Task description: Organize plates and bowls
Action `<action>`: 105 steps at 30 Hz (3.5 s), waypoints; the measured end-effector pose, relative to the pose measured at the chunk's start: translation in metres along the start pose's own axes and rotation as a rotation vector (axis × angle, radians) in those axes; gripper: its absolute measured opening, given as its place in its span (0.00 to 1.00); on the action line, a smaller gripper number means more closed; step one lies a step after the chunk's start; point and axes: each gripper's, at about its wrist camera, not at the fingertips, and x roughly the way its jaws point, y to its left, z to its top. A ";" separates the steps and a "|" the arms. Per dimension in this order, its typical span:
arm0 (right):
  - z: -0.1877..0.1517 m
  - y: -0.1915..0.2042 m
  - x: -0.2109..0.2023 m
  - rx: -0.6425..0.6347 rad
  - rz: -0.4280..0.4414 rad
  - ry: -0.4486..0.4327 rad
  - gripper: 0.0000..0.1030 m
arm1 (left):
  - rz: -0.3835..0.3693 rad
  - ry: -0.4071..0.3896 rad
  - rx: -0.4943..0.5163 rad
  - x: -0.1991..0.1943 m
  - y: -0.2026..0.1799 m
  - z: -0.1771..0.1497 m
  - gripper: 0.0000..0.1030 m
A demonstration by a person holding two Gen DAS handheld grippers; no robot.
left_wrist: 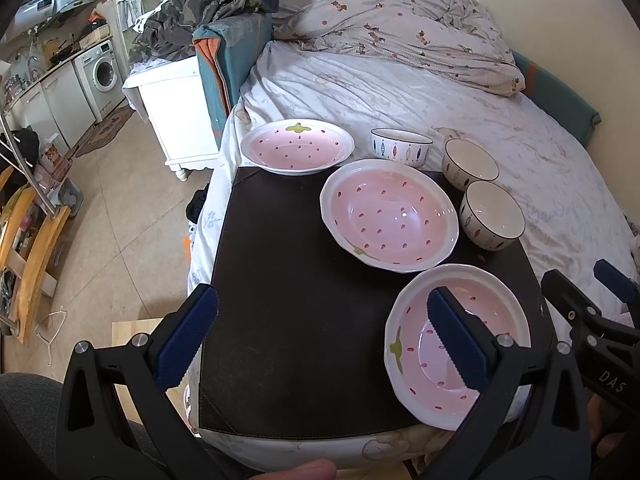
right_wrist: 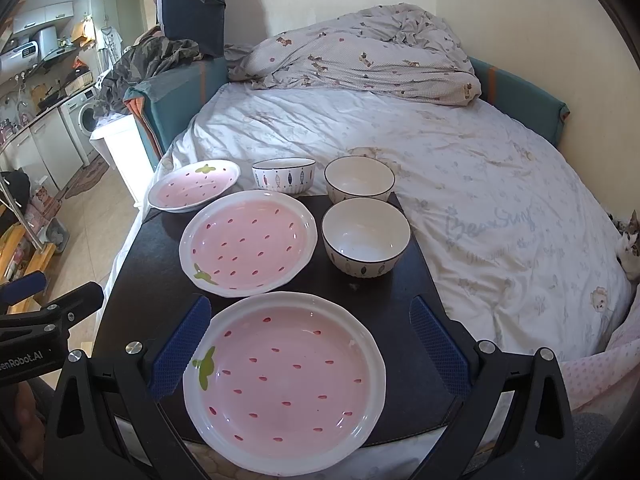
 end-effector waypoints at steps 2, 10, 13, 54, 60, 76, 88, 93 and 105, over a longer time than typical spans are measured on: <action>0.000 0.000 0.000 0.001 0.000 0.000 0.99 | 0.000 0.000 0.000 0.000 0.000 0.000 1.00; 0.000 -0.002 0.000 0.009 0.002 0.001 0.99 | 0.005 -0.001 0.000 -0.001 0.001 0.002 1.00; 0.000 -0.001 0.001 0.006 0.003 0.005 0.99 | 0.005 0.002 0.000 -0.001 0.001 0.002 1.00; -0.001 -0.001 0.002 0.001 -0.007 0.007 0.99 | 0.009 0.005 -0.012 0.000 0.003 0.004 1.00; -0.001 -0.001 0.001 0.002 -0.007 0.008 0.99 | 0.009 0.005 -0.016 -0.001 0.004 0.004 1.00; 0.000 -0.005 0.002 0.016 -0.009 0.008 0.99 | 0.022 0.001 -0.014 0.002 0.008 0.002 1.00; -0.002 -0.026 -0.002 0.065 -0.053 0.000 0.99 | 0.028 -0.002 -0.032 -0.001 0.013 0.000 1.00; -0.001 -0.040 -0.003 0.078 -0.054 0.016 0.99 | -0.071 0.035 -0.043 -0.001 0.015 0.008 1.00; 0.024 -0.092 0.029 0.258 0.073 0.215 0.99 | -0.074 0.179 0.016 0.028 -0.016 0.039 1.00</action>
